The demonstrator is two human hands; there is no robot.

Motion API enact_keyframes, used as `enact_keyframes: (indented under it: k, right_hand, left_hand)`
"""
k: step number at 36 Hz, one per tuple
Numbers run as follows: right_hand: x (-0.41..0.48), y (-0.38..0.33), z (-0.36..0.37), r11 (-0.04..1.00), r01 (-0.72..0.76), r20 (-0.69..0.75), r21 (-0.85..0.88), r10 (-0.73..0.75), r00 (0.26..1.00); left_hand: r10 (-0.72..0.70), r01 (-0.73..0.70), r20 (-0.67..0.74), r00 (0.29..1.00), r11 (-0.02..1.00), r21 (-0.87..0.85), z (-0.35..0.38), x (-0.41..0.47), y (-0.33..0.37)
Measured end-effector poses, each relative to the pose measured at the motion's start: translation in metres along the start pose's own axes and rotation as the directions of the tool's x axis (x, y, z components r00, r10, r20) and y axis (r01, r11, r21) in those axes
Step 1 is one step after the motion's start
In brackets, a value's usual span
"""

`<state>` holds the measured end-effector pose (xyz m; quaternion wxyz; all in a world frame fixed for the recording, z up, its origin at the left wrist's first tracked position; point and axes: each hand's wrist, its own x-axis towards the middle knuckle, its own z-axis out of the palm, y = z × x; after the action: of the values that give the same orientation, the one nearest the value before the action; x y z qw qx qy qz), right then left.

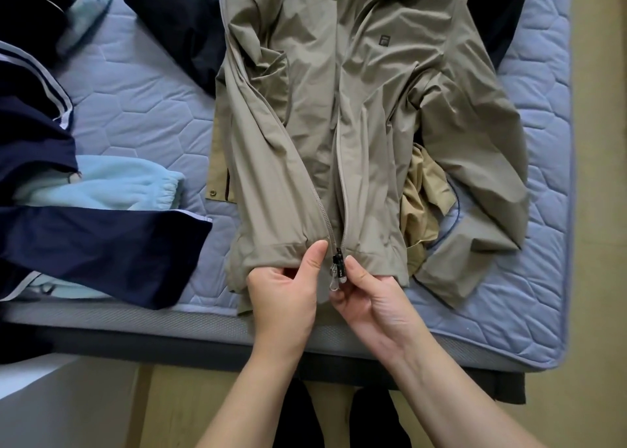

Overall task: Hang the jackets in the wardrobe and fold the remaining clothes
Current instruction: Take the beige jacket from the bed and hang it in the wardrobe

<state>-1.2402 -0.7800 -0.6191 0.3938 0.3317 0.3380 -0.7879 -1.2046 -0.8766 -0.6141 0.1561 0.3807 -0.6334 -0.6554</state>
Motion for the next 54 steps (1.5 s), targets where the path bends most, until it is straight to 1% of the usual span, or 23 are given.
enact_keyframes:
  k: [3,6,10,14,18,21,28,32,34,36,37,39,40,41,42,43,44,45,46,47,49,52,54]
  right_hand:
    - [0.0,0.001,0.0,1.0,0.003,-0.017,0.012,-0.002,1.0]
    - [-0.001,0.003,0.0,0.999,0.015,-0.036,0.036,-0.014,0.999]
    - [-0.001,0.007,0.002,0.997,0.048,-0.087,0.065,-0.043,0.995]
    - [-0.002,0.009,0.006,0.994,0.072,-0.145,0.084,-0.059,0.988]
    - [-0.002,0.008,0.009,0.993,0.087,-0.195,0.08,-0.07,0.978]
    - [-0.002,0.008,0.009,0.993,0.087,-0.209,0.086,-0.067,0.976]
    - [-0.001,0.007,0.002,0.987,0.138,-0.25,0.082,-0.113,0.962]
    - [0.002,0.009,-0.004,0.989,0.114,-0.252,0.099,-0.086,0.964]
    - [0.002,0.008,-0.007,0.998,0.055,-0.257,0.039,-0.043,0.966]
    - [0.001,0.007,-0.011,0.992,-0.037,-0.287,-0.118,0.001,0.958]
    - [-0.001,0.006,-0.012,0.97,-0.095,-0.311,-0.223,0.022,0.95]
    - [-0.007,0.002,-0.014,0.863,-0.208,-0.339,-0.46,0.045,0.94]
    - [-0.011,0.0,-0.015,0.785,-0.233,-0.335,-0.575,0.034,0.942]
    - [-0.015,-0.003,-0.016,0.704,-0.219,-0.317,-0.676,-0.009,0.949]
    - [-0.018,-0.004,-0.017,0.621,-0.16,-0.276,-0.767,-0.096,0.956]
    - [-0.022,-0.005,-0.019,0.523,-0.075,-0.216,-0.849,-0.214,0.953]
    - [-0.025,-0.005,-0.02,0.407,0.006,-0.141,-0.913,-0.332,0.933]
    - [-0.028,-0.005,-0.021,0.297,0.066,-0.066,-0.952,-0.414,0.908]
    - [-0.03,-0.005,-0.02,0.215,0.097,-0.009,-0.972,-0.445,0.895]
    - [-0.029,-0.005,-0.018,0.159,0.103,0.023,-0.982,-0.435,0.9]
    - [-0.026,-0.005,-0.014,0.065,0.086,0.057,-0.994,-0.366,0.929]
    - [-0.018,-0.003,-0.011,-0.117,0.089,0.12,-0.989,-0.291,0.949]
    - [-0.016,-0.001,-0.009,-0.257,0.093,0.162,-0.962,-0.264,0.951]
  left_hand:
    - [0.007,-0.006,-0.026,1.0,1.0,0.027,0.0,-0.001,-0.003]
    - [0.044,-0.041,-0.035,0.998,0.996,0.084,-0.001,-0.002,-0.003]
    - [0.065,-0.062,-0.005,0.998,0.97,0.234,-0.001,-0.002,0.002]
    - [0.101,-0.103,0.024,0.995,0.932,0.346,-0.004,-0.004,0.004]
    - [0.073,-0.09,0.06,0.996,0.921,0.38,-0.006,-0.006,0.002]
    - [0.018,-0.069,0.125,0.992,0.906,0.419,-0.01,0.0,-0.002]
    - [-0.012,-0.128,0.252,0.968,0.837,0.532,-0.016,0.004,-0.007]
    - [-0.073,-0.1,0.263,0.962,0.802,0.588,-0.015,0.008,-0.01]
    - [-0.108,-0.079,0.262,0.959,0.785,0.614,-0.015,0.011,-0.012]
    - [-0.14,-0.066,0.269,0.953,0.771,0.633,-0.017,0.013,-0.012]
    - [-0.148,-0.064,0.27,0.951,0.761,0.645,-0.018,0.014,-0.011]
    - [-0.152,-0.066,0.262,0.953,0.739,0.671,-0.019,0.014,-0.01]
    - [-0.153,-0.067,0.256,0.955,0.727,0.684,-0.021,0.015,-0.009]
    - [-0.157,-0.067,0.254,0.955,0.716,0.694,-0.022,0.015,-0.008]
    - [-0.165,-0.066,0.257,0.952,0.711,0.7,-0.022,0.015,-0.007]
    - [-0.177,-0.062,0.261,0.949,0.708,0.703,-0.023,0.015,-0.005]
    - [-0.189,-0.057,0.265,0.946,0.705,0.707,-0.023,0.015,-0.004]
    - [-0.202,-0.053,0.267,0.942,0.698,0.714,-0.023,0.015,-0.002]
    - [-0.215,-0.05,0.268,0.939,0.686,0.726,-0.022,0.015,0.001]
    - [-0.23,-0.049,0.269,0.935,0.67,0.741,-0.022,0.014,0.004]
    - [-0.249,-0.065,0.286,0.925,0.638,0.767,-0.021,0.014,0.008]
    - [-0.265,-0.111,0.332,0.905,0.608,0.786,-0.02,0.013,0.011]
    - [-0.276,-0.108,0.332,0.902,0.599,0.793,-0.02,0.014,0.01]
